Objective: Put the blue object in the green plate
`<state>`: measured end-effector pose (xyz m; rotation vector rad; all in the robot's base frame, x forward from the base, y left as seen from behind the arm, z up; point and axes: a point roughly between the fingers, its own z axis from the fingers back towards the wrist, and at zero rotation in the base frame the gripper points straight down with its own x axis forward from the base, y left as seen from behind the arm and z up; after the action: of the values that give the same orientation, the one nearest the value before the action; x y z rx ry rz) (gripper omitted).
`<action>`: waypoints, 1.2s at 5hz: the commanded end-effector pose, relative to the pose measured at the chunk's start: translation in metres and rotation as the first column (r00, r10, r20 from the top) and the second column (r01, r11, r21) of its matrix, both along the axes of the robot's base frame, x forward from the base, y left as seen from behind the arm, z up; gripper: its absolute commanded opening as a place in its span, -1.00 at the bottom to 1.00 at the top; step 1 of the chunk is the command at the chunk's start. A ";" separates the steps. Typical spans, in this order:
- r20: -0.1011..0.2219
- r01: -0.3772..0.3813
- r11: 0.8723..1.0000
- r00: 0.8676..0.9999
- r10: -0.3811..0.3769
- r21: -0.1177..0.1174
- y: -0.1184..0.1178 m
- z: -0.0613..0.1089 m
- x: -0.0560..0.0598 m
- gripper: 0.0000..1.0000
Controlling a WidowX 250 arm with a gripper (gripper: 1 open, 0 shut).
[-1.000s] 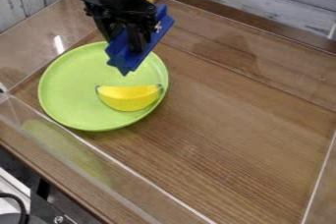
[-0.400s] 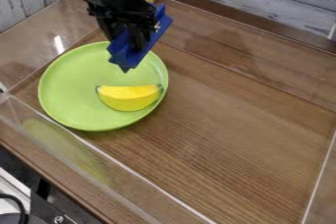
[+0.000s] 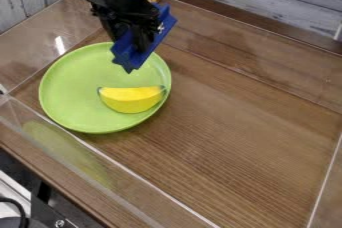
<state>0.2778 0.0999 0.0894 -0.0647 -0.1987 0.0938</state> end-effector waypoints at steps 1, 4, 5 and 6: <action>0.057 -0.011 1.000 0.998 0.010 0.021 0.009 0.011 0.009 -1.00; 0.079 -0.003 1.000 0.997 0.001 0.025 0.013 0.006 0.012 -1.00; 0.067 -0.011 0.999 0.998 0.009 0.033 0.016 -0.001 0.015 -1.00; 0.056 -0.018 0.999 0.998 0.016 0.039 0.019 -0.008 0.017 -1.00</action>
<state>0.2879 0.1117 0.0674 -0.0490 -0.2065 0.0975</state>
